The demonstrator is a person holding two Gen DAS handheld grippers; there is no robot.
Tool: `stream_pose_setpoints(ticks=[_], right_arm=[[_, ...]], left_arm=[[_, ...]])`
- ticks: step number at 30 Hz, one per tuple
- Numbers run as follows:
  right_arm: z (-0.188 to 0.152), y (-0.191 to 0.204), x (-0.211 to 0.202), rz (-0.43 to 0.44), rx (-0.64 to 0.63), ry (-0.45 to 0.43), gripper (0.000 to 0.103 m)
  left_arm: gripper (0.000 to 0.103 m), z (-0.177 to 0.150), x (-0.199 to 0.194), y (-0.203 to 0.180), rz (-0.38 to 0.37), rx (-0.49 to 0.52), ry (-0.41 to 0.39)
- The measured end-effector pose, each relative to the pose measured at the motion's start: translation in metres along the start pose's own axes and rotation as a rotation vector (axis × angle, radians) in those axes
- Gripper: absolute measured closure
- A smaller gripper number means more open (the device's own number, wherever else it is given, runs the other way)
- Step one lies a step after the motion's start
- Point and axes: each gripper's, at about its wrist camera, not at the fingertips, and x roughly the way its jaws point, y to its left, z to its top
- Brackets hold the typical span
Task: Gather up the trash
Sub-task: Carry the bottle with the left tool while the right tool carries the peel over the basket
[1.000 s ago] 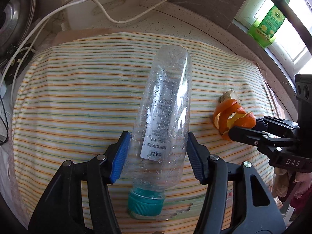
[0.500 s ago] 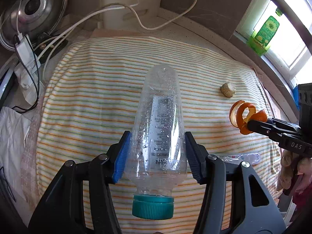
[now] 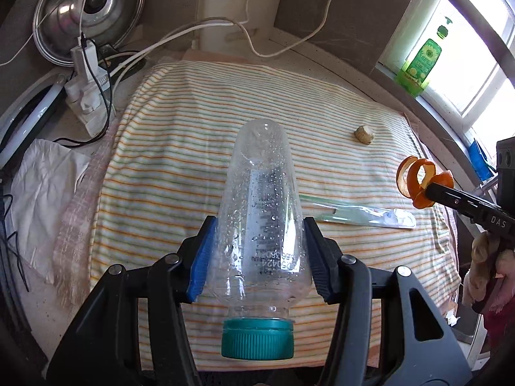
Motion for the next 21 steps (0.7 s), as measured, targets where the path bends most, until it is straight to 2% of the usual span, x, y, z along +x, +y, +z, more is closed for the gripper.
stream_pose_setpoints(ticks=[8,14,21], right_arm=[[-0.029,0.041,-0.022,0.02,-0.021,-0.013,0.071],[-0.056,0.079,-0.035,0.038,-0.065,-0.016,0.071],[-0.089,0.115,-0.039,0.076,-0.097,0.014,0.071]], left_arm=[[0.049,-0.038,-0.048,0.018,-0.017,-0.005,-0.039],[0.049,-0.075,-0.084,0.035,0.006,-0.001,-0.046],[0.049,-0.119,-0.118,0.063,0.025,-0.044,-0.041]])
